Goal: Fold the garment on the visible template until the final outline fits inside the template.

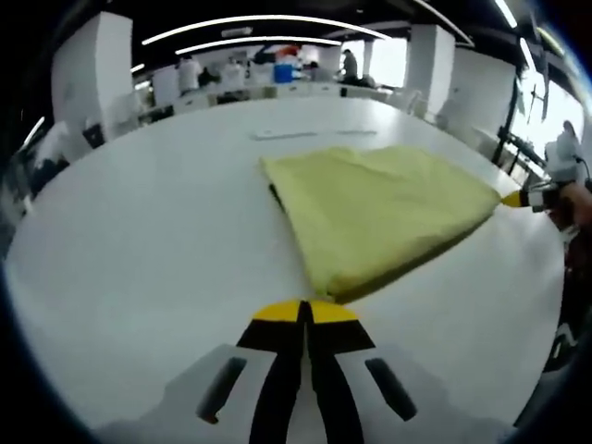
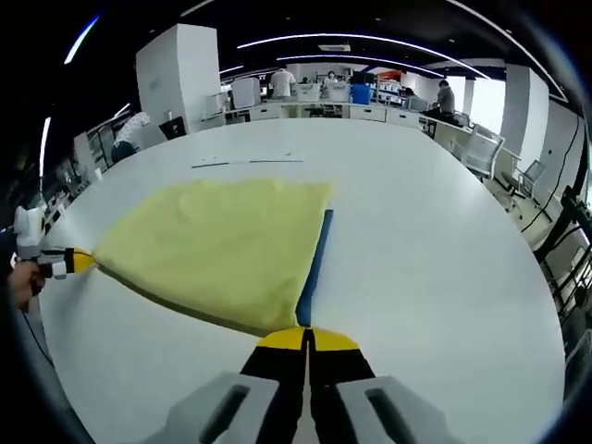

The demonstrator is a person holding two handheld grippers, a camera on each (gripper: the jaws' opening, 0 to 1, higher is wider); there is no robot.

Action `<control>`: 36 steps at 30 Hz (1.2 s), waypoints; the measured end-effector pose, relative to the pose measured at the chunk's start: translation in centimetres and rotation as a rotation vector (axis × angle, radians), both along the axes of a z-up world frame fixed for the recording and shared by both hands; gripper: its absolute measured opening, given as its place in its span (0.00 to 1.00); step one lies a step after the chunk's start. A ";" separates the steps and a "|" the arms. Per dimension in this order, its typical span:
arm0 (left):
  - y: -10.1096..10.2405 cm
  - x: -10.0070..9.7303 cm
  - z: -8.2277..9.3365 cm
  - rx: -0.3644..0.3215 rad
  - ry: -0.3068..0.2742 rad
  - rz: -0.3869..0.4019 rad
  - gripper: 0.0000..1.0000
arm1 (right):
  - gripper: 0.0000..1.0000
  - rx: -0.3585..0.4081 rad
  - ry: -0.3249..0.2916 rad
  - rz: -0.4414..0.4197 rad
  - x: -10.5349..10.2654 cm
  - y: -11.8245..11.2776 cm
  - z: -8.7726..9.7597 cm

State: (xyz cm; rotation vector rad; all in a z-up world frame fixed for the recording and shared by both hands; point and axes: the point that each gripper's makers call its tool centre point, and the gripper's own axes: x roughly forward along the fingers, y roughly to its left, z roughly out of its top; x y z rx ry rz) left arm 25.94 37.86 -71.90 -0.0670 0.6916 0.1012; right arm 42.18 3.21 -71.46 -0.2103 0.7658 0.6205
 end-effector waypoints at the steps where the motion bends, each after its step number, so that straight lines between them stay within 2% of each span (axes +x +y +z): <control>1: -0.1 0.0 0.0 0.001 0.000 -0.004 0.00 | 0.00 0.011 0.005 -0.001 -0.1 0.1 0.0; 7: -0.5 0.2 0.4 -0.013 -0.019 -0.016 0.00 | 0.00 0.009 0.030 0.008 -0.8 0.5 -0.5; 10: -0.7 0.3 0.5 -0.033 -0.027 -0.015 0.06 | 0.03 0.034 0.053 -0.001 -1.1 1.0 -0.6; 15: -1.1 0.6 0.8 -0.082 -0.044 -0.004 0.09 | 0.04 0.049 0.049 -0.021 -0.9 1.3 -0.5; 18: -1.1 0.8 0.3 -0.054 -0.025 -0.011 0.09 | 0.04 0.050 0.044 -0.035 -0.7 1.2 -0.5; 22: -1.1 0.8 -0.2 -0.061 -0.013 -0.004 0.07 | 0.02 0.053 0.042 -0.056 -0.5 1.2 -0.7; 27: -1.0 0.8 -0.2 -0.050 -0.011 -0.009 0.00 | 0.00 0.057 0.020 -0.056 -0.3 1.2 -0.5; 36: -0.7 0.7 -0.1 -0.025 -0.013 -0.025 0.00 | 0.00 0.023 -0.007 -0.028 0.0 0.5 -0.3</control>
